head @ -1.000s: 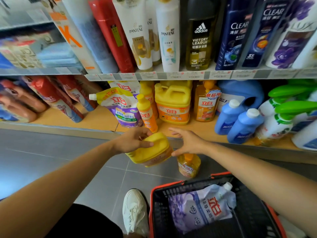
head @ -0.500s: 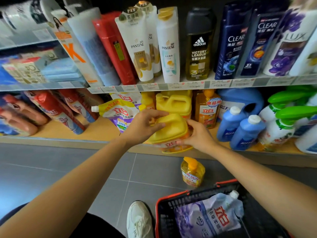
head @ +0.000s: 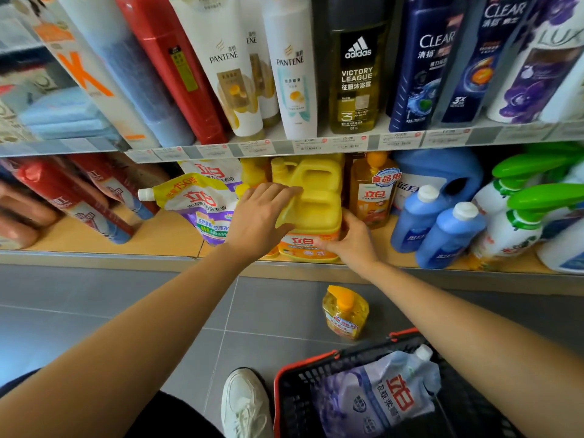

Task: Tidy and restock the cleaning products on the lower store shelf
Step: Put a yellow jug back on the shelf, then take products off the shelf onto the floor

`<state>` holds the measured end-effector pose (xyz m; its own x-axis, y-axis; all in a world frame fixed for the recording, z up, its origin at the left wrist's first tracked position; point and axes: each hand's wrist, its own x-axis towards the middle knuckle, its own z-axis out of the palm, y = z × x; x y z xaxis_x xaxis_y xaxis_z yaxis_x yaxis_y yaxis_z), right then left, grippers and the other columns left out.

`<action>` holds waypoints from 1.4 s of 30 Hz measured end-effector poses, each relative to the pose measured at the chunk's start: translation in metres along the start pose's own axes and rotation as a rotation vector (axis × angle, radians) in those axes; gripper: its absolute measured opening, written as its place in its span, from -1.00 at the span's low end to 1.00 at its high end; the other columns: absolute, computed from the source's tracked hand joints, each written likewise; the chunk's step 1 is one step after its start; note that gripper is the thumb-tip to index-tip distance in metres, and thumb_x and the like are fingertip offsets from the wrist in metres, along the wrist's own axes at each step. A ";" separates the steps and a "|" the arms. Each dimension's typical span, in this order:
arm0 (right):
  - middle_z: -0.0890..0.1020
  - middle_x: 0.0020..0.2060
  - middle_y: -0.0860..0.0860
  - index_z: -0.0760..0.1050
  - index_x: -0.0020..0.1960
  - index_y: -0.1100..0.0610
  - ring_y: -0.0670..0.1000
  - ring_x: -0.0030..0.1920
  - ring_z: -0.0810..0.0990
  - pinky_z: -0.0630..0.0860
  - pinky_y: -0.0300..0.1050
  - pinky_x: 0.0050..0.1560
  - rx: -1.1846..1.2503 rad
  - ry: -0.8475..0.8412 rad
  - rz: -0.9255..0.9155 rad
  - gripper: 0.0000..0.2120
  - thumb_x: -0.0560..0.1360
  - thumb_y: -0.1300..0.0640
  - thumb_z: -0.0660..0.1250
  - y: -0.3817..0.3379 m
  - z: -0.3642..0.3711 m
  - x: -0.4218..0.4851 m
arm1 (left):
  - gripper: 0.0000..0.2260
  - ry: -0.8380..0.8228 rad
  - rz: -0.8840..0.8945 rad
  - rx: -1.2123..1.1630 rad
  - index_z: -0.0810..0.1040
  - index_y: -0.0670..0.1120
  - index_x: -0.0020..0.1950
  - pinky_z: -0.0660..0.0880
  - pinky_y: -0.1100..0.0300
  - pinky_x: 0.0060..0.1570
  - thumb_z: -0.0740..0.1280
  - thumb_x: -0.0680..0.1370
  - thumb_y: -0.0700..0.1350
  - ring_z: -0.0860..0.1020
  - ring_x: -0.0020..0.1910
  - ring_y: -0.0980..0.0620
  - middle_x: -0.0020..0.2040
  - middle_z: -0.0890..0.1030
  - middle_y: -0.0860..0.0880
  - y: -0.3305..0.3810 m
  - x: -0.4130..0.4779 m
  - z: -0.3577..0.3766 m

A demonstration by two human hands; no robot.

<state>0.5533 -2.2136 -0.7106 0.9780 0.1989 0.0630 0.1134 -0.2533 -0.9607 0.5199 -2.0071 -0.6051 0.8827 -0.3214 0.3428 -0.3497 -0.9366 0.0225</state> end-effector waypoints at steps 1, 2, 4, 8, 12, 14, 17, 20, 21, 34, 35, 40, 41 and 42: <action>0.62 0.15 -0.07 0.46 0.34 0.05 -0.07 0.17 0.57 0.54 -0.24 0.09 -0.008 -0.017 0.011 -0.33 0.31 -0.01 0.63 0.000 0.001 0.002 | -0.39 0.009 0.006 0.002 0.52 -0.07 0.41 0.47 -0.06 0.15 0.61 0.40 -0.03 0.56 0.20 -0.16 0.22 0.62 -0.09 -0.002 0.000 0.001; 0.62 0.17 -0.06 0.45 0.36 0.05 -0.07 0.17 0.57 0.52 -0.27 0.07 -0.032 -0.045 0.018 -0.31 0.31 -0.03 0.63 0.000 -0.001 0.006 | -0.39 0.015 0.009 0.002 0.52 -0.07 0.42 0.47 -0.06 0.16 0.61 0.40 -0.04 0.55 0.22 -0.16 0.24 0.62 -0.09 -0.004 -0.001 0.003; 0.61 0.23 -0.04 0.43 0.38 0.03 -0.10 0.19 0.54 0.48 -0.30 0.05 -0.120 -0.119 0.027 -0.29 0.32 -0.08 0.61 -0.002 -0.009 0.011 | -0.39 0.021 0.014 0.002 0.51 -0.08 0.44 0.48 -0.07 0.17 0.59 0.42 -0.04 0.54 0.26 -0.17 0.26 0.61 -0.11 -0.005 -0.004 0.006; 0.65 0.09 -0.07 0.47 0.29 0.00 -0.02 0.16 0.60 0.49 -0.19 0.02 -0.406 -0.258 0.094 -0.44 0.38 -0.15 0.54 -0.006 -0.030 0.002 | -0.39 0.024 0.007 -0.004 0.48 -0.12 0.46 0.46 -0.10 0.26 0.57 0.44 -0.08 0.51 0.35 -0.18 0.32 0.58 -0.12 -0.001 -0.008 0.009; 0.56 -0.26 -0.18 0.58 -0.04 0.01 -0.05 -0.11 0.60 0.48 -0.12 -0.16 -0.659 -0.536 0.177 -0.53 0.28 -0.33 0.50 -0.003 -0.035 -0.038 | -0.32 -0.008 -0.017 -0.021 0.38 -0.13 0.54 0.39 -0.14 0.40 0.55 0.47 -0.11 0.40 0.48 -0.19 0.45 0.49 -0.15 0.006 -0.012 0.010; 0.60 -0.25 -0.07 0.57 -0.14 0.07 0.01 -0.16 0.58 0.43 -0.10 -0.20 -0.716 -0.635 0.128 -0.56 0.26 -0.26 0.56 0.002 -0.029 -0.057 | -0.28 -0.034 -0.022 -0.025 0.30 -0.13 0.59 0.30 -0.14 0.49 0.53 0.50 -0.09 0.31 0.55 -0.19 0.53 0.39 -0.17 0.009 -0.016 0.010; 0.62 -0.17 0.02 0.52 -0.21 0.06 0.06 -0.10 0.57 0.43 -0.05 -0.15 -0.758 -0.602 0.021 -0.70 0.30 -0.07 0.57 0.010 -0.027 -0.071 | -0.26 -0.032 -0.014 -0.009 0.26 -0.15 0.61 0.25 -0.13 0.51 0.51 0.51 -0.06 0.26 0.57 -0.20 0.58 0.32 -0.17 0.014 -0.023 0.009; 0.65 -0.11 -0.02 0.57 -0.11 0.04 0.01 -0.05 0.59 0.49 -0.05 -0.05 -0.672 -0.626 0.055 -0.76 0.34 0.00 0.56 0.012 -0.033 -0.072 | -0.40 0.010 0.071 -0.015 0.41 -0.15 0.52 0.42 -0.12 0.33 0.48 0.51 -0.09 0.40 0.46 -0.23 0.51 0.41 -0.20 0.026 -0.035 0.011; 0.67 -0.11 -0.04 0.60 -0.04 0.04 -0.03 -0.07 0.61 0.53 -0.05 -0.01 -0.607 -0.636 0.106 -0.73 0.34 -0.01 0.57 0.013 -0.037 -0.069 | -0.47 0.020 0.119 -0.028 0.48 -0.14 0.45 0.46 -0.11 0.24 0.47 0.50 -0.11 0.46 0.38 -0.23 0.45 0.46 -0.20 0.032 -0.039 0.013; 0.31 0.41 0.06 0.19 0.55 0.08 0.07 0.28 0.53 0.60 -0.02 0.17 -0.249 0.199 -0.020 -0.13 0.37 0.19 0.58 -0.038 -0.085 0.012 | -0.57 -0.666 0.144 -0.390 0.47 0.03 0.48 0.42 0.02 0.30 0.35 0.62 0.07 0.43 0.35 -0.08 0.36 0.49 -0.07 0.080 -0.061 0.073; 0.30 0.42 0.06 0.17 0.56 0.05 0.07 0.31 0.50 0.56 0.05 0.24 -0.212 0.206 0.013 -0.10 0.37 0.17 0.58 -0.042 -0.087 0.020 | -0.58 -0.676 0.113 -0.394 0.48 0.03 0.46 0.44 0.02 0.25 0.36 0.61 0.07 0.46 0.31 -0.09 0.32 0.51 -0.08 0.078 -0.061 0.074; 0.48 0.31 0.05 0.36 0.46 0.02 0.07 0.27 0.52 0.47 0.12 0.33 -0.219 0.204 0.099 -0.25 0.34 0.16 0.59 -0.053 -0.088 0.044 | -0.68 -0.699 -0.068 -0.506 0.57 -0.02 0.29 0.40 0.17 -0.01 0.44 0.57 0.04 0.55 0.12 -0.06 0.15 0.59 -0.07 0.065 -0.065 0.082; 0.47 0.28 0.06 0.40 0.42 0.03 0.09 0.25 0.53 0.48 0.11 0.32 -0.264 0.227 0.091 -0.29 0.34 0.17 0.58 -0.053 -0.086 0.044 | -0.69 -0.688 -0.116 -0.524 0.57 -0.03 0.26 0.40 0.17 -0.01 0.45 0.57 0.04 0.56 0.11 -0.06 0.15 0.61 -0.07 0.062 -0.065 0.083; 0.47 0.24 0.08 0.43 0.40 0.05 0.09 0.22 0.53 0.48 0.08 0.30 -0.316 0.259 0.071 -0.33 0.34 0.18 0.58 -0.053 -0.085 0.043 | -0.70 -0.680 -0.169 -0.537 0.57 -0.03 0.24 0.43 0.15 0.01 0.45 0.57 0.04 0.57 0.11 -0.06 0.15 0.62 -0.07 0.059 -0.065 0.083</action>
<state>0.6044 -2.2716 -0.6336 0.9925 -0.0641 0.1038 0.0525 -0.5438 -0.8376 0.4678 -2.0532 -0.7042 0.8718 -0.3579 -0.3346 -0.1464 -0.8420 0.5192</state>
